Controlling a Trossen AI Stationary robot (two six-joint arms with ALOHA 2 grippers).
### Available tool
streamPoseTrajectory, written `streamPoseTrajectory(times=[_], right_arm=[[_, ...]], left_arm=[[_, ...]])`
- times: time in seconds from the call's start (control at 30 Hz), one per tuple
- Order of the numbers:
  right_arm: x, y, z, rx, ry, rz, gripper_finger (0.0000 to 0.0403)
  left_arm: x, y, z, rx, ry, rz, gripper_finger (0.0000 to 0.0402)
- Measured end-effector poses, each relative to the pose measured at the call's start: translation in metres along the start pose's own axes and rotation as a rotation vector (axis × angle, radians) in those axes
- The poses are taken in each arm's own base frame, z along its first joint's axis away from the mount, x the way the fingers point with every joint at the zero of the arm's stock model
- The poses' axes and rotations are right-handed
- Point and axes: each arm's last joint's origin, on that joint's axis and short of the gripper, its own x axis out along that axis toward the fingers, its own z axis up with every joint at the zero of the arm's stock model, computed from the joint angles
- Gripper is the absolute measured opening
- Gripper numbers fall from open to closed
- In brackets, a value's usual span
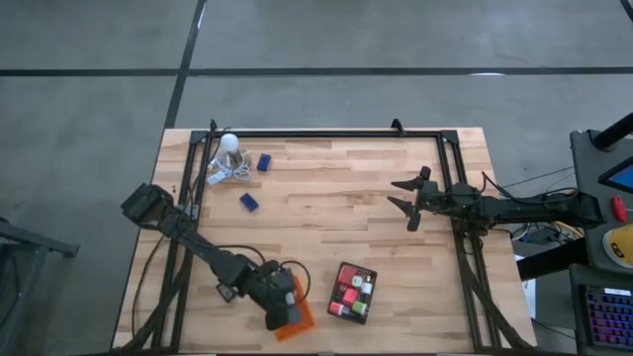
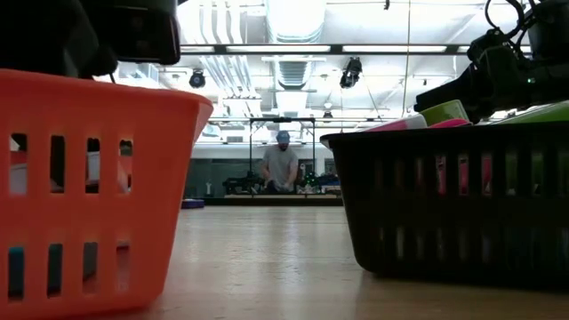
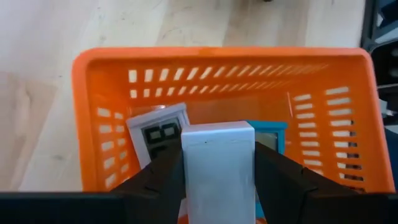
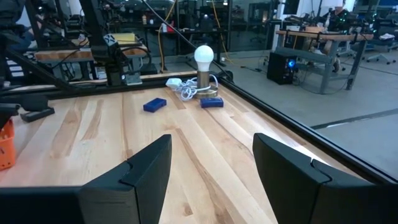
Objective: Pick & Place Office items
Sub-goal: Put the white timer into the orange bin, then put the black timer into the orange bin
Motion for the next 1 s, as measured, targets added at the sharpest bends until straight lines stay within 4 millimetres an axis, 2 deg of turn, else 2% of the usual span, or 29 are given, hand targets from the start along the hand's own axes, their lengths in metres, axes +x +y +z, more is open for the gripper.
streamPoseTrajectory(times=[0.53,1.0], right_arm=[[0.0000,0.0000,-0.0001,0.000,0.001,0.000,0.0219],[0.0000,0.0000,-0.0001,0.000,0.000,0.000,0.0219]], left_arm=[[0.0001,-0.0008,0.0020,-0.011,-0.013,-0.014,0.0171],[0.0001,-0.0010,0.0021,-0.019,-0.011,-0.017,0.0262]])
